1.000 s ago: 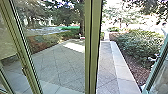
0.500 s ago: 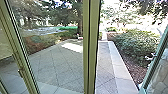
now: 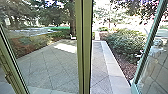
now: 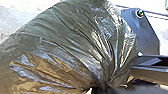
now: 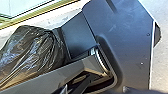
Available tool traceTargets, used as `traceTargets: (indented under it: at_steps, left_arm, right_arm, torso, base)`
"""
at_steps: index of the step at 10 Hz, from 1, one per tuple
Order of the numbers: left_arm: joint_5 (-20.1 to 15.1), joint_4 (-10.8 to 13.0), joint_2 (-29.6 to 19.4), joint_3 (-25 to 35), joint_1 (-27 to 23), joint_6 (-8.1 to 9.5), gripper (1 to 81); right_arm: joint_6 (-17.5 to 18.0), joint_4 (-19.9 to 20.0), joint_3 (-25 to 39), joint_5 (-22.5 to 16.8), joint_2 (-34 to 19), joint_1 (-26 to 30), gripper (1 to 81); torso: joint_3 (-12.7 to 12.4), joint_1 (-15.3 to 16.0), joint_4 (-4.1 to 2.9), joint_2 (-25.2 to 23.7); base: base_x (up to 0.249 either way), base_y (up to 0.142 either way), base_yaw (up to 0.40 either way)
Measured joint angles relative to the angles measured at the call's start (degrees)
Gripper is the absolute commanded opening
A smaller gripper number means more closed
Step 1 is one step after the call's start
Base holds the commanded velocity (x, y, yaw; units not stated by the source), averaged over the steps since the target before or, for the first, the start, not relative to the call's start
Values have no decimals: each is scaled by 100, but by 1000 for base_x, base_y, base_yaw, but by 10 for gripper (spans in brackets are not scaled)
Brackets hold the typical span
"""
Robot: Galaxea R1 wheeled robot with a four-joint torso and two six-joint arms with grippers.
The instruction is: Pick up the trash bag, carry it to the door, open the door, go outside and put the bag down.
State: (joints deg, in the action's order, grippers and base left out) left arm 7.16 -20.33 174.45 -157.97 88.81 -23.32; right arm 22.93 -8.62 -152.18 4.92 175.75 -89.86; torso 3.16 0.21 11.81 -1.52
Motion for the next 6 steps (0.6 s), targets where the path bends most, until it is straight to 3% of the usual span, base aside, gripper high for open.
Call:
traceTargets:
  at_steps: [6]
  left_arm:
    - [1,-2,-5,0,13,0,10]
  right_arm:
    - [-48,-66,-56,15,-1,-127,811]
  torso:
    - [-2,0,0,0]
  base:
    - [0,0,-193]
